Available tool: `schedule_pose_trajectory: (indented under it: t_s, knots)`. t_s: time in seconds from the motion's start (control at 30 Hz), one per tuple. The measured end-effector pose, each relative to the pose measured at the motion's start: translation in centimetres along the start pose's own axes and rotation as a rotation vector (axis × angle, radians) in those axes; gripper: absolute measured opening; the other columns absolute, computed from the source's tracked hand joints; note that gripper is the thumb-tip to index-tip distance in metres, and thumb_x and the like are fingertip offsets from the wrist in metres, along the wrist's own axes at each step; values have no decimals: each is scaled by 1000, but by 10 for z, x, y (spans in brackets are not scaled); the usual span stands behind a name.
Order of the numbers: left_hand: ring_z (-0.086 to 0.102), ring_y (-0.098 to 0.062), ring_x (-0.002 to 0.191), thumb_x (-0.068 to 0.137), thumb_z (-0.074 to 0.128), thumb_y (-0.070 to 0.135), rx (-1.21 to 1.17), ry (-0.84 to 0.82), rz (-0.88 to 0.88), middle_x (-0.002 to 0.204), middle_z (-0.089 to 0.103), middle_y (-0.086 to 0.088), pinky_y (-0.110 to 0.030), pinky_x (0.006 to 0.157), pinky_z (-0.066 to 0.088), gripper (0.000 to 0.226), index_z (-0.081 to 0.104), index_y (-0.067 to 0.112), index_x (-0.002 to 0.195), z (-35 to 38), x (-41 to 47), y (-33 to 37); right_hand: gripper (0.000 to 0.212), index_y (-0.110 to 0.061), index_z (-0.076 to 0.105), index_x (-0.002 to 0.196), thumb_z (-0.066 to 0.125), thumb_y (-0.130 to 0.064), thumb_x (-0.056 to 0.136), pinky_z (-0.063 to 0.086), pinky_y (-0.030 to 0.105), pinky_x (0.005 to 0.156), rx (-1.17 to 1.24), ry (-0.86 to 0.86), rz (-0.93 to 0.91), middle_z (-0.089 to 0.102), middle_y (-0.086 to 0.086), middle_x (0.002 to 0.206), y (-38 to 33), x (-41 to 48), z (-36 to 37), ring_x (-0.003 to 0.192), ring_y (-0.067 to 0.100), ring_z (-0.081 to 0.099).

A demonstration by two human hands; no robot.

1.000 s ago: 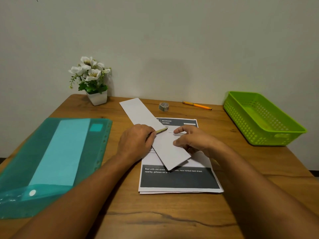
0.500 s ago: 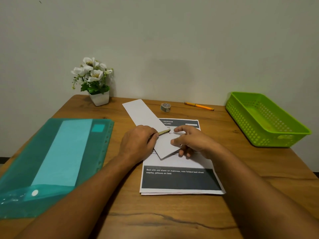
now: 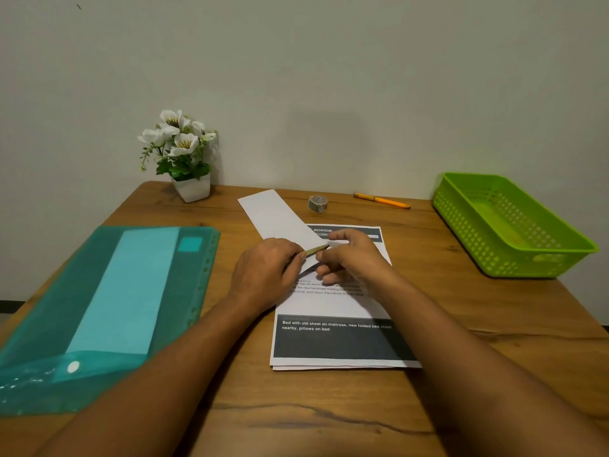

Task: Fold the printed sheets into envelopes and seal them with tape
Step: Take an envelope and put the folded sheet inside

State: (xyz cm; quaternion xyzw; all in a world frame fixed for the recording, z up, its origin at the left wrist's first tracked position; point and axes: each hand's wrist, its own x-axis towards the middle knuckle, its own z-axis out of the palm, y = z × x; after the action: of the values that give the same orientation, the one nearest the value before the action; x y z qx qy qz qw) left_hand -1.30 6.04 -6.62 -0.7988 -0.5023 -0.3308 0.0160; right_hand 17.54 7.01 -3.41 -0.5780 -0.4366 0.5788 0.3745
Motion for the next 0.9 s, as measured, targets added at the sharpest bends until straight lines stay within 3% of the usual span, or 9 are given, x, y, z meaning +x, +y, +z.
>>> schedule_pose_trajectory:
  t_s: [0.17, 0.3, 0.5, 0.77, 0.9]
  knots:
    - [64, -12, 84, 100, 59, 35, -23, -5, 9, 97, 76, 4, -24, 64, 42, 23, 77, 21, 107, 1, 1, -2, 52, -9, 52, 129, 71, 14, 87, 64, 34, 58, 147, -3, 15, 75, 29, 97, 7, -5, -4, 72, 29, 74]
    - [62, -10, 81, 100, 59, 33, -69, -15, 23, 94, 75, 5, -23, 62, 40, 21, 76, 21, 105, 1, 0, -4, 45, -6, 54, 126, 71, 11, 88, 62, 32, 52, 129, 20, -29, 74, 23, 82, 8, -3, 1, 64, 26, 70]
    - [65, -11, 83, 99, 55, 33, -127, -22, 17, 96, 75, 4, -33, 66, 53, 26, 76, 19, 105, 0, -1, -5, 4, -2, 67, 100, 64, 0, 98, 59, 29, 50, 2, 28, -62, 74, 25, 83, 5, 1, 11, 62, 26, 68]
    - [63, -9, 85, 102, 50, 39, -125, -4, -32, 97, 74, 5, -31, 66, 52, 31, 75, 20, 104, -1, -2, -1, 14, 5, 65, 102, 67, -9, 98, 52, 31, 45, -115, 124, -92, 75, 25, 80, 2, 3, 14, 56, 29, 66]
    - [61, -6, 88, 105, 48, 42, -195, 36, -160, 104, 73, 6, -31, 70, 54, 35, 74, 19, 110, -1, -1, -4, 3, -1, 65, 96, 65, -4, 97, 46, 27, 41, -152, 165, -200, 77, 11, 83, -13, -8, 7, 52, 19, 64]
